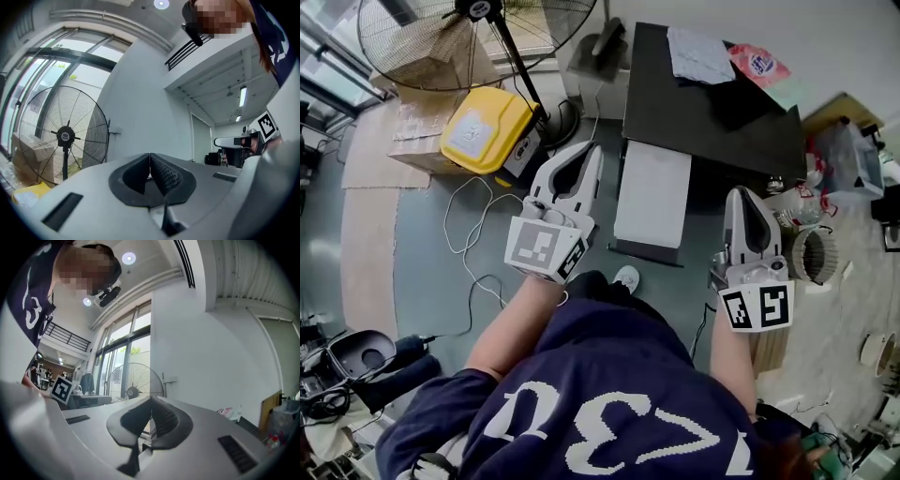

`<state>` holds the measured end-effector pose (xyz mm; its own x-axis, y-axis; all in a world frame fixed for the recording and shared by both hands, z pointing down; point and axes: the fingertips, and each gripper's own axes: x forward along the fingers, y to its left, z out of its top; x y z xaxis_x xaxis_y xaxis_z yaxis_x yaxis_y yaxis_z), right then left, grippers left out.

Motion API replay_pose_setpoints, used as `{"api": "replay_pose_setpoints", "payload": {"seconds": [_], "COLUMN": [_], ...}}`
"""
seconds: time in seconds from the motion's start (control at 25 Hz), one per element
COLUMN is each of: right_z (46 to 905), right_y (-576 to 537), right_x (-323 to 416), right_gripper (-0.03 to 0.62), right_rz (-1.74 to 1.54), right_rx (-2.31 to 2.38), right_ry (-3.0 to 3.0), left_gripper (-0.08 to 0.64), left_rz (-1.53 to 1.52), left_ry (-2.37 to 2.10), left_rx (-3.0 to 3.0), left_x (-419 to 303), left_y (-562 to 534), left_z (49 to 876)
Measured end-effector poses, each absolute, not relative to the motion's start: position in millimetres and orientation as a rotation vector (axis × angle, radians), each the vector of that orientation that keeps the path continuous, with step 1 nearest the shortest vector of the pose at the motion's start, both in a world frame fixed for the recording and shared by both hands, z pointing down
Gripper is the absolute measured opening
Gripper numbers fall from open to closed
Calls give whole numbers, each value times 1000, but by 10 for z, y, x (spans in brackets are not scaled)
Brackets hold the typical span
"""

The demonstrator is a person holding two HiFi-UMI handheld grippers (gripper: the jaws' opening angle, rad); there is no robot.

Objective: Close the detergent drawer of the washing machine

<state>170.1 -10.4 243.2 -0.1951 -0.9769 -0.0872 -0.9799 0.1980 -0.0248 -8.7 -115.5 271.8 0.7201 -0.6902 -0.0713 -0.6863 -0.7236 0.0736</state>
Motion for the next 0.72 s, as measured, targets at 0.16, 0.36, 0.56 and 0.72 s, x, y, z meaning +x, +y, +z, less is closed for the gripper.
{"api": "replay_pose_setpoints", "payload": {"seconds": [0.16, 0.36, 0.56, 0.72], "right_z": [2514, 2688, 3082, 3580], "right_y": [-177, -289, -332, -208], "right_x": [1790, 1770, 1651, 1602], "right_gripper": [17, 17, 17, 17], "right_rz": [30, -43, -193, -370], "right_rx": [-1927, -1916, -1902, -1879], "right_ry": [2377, 2390, 2465, 2570], "left_gripper": [20, 20, 20, 20], "left_rz": [-121, -80, -5, 71], "left_ry": [-1157, -1117, -988, -899], "left_rx": [2857, 2851, 2889, 2871], "left_x": [-40, -47, -24, -20], "left_y": [-1198, -1344, -1414, -1349], "left_z": [2802, 2941, 3158, 3455]}}
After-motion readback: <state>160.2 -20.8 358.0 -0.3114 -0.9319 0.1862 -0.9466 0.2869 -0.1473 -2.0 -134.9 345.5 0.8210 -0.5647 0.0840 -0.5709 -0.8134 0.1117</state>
